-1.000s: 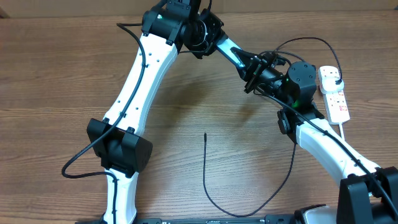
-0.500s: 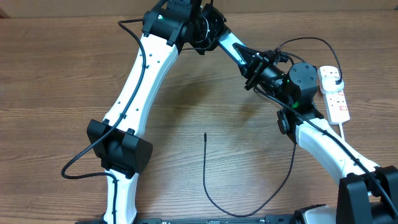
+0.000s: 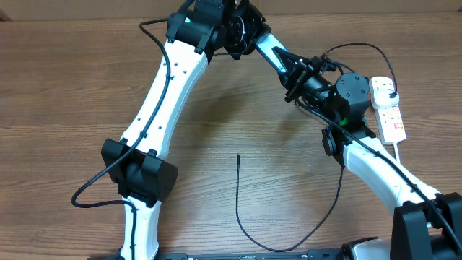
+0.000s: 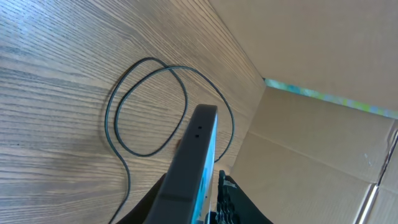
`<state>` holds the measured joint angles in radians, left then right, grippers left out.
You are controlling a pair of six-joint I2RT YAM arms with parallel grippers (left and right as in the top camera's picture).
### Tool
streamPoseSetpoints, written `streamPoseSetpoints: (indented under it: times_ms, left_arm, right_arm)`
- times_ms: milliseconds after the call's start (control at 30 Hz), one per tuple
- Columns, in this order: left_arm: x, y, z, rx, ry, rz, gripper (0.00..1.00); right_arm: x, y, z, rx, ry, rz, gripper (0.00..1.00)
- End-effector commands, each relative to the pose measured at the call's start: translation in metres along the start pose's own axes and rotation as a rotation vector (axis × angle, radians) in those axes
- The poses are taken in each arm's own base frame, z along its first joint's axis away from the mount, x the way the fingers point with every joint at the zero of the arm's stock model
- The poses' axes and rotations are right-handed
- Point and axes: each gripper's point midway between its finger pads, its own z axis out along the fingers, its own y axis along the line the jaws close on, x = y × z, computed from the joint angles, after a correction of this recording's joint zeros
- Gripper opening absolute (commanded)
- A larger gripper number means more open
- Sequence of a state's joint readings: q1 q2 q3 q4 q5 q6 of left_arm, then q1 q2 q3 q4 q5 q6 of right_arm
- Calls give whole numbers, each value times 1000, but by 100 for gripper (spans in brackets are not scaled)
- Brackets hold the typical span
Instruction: Plug charger to phone and switch on socket
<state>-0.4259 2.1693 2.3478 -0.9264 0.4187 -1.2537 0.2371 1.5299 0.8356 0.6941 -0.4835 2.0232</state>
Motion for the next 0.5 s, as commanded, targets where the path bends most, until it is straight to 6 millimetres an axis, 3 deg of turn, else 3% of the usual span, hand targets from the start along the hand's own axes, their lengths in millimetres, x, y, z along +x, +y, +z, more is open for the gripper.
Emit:
streamPoseSetpoints:
  times_ms: [0,467]
  left_arm:
    - [9,-15,-8,46,21,56,25]
    - [13,-26,-9,102,49,173,26]
  right_arm:
    - [14,10,1,-14,39,121,4]
    - [11,-6,1,50,34,108,4]
